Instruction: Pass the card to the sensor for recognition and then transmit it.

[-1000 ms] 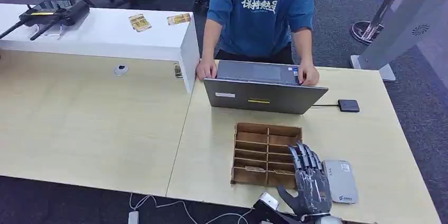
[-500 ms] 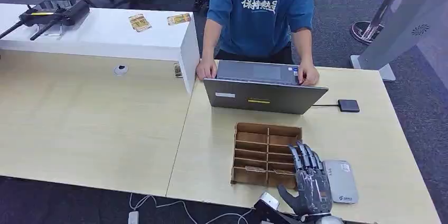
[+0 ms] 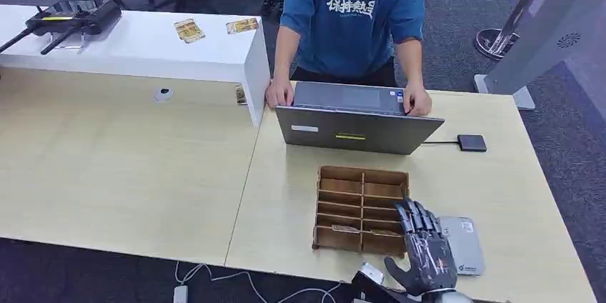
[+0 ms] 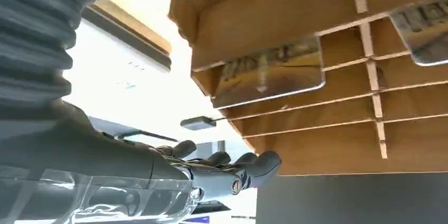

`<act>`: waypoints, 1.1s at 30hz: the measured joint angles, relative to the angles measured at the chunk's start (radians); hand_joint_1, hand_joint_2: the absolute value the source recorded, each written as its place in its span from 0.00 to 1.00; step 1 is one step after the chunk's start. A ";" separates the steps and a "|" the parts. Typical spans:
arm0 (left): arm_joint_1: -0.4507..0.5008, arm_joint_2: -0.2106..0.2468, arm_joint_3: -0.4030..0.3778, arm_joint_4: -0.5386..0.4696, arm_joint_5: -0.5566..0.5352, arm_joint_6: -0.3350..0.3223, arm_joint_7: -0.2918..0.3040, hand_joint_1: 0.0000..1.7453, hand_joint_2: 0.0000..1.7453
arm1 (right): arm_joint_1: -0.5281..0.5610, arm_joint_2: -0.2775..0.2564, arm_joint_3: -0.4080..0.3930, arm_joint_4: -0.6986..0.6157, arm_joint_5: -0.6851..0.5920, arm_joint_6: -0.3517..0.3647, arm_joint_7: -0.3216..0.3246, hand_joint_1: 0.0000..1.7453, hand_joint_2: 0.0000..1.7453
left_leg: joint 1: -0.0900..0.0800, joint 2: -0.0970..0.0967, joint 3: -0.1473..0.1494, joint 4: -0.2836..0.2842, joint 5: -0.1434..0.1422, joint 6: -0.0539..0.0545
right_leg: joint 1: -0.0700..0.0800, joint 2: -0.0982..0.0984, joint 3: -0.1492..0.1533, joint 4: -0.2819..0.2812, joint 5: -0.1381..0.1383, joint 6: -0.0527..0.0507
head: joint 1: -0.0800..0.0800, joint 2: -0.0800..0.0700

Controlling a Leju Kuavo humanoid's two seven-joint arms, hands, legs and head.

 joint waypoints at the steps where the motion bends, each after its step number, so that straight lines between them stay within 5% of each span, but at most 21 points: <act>1: 0.000 0.000 0.000 0.000 0.000 0.000 0.000 0.00 0.00 | 0.000 -0.005 0.000 -0.003 0.000 0.002 0.000 0.00 1.00 | 0.000 0.000 0.000 0.000 0.000 0.000 | 0.000 0.000 0.000 0.000 0.000 0.000 | 0.000 0.000; 33: 0.000 0.001 -0.003 0.000 0.003 -0.012 0.000 0.00 0.00 | -0.029 -0.027 0.048 0.003 0.017 -0.012 -0.029 0.00 1.00 | 0.000 0.000 0.000 0.000 0.000 0.000 | 0.000 0.000 0.000 0.000 0.000 0.000 | 0.000 0.000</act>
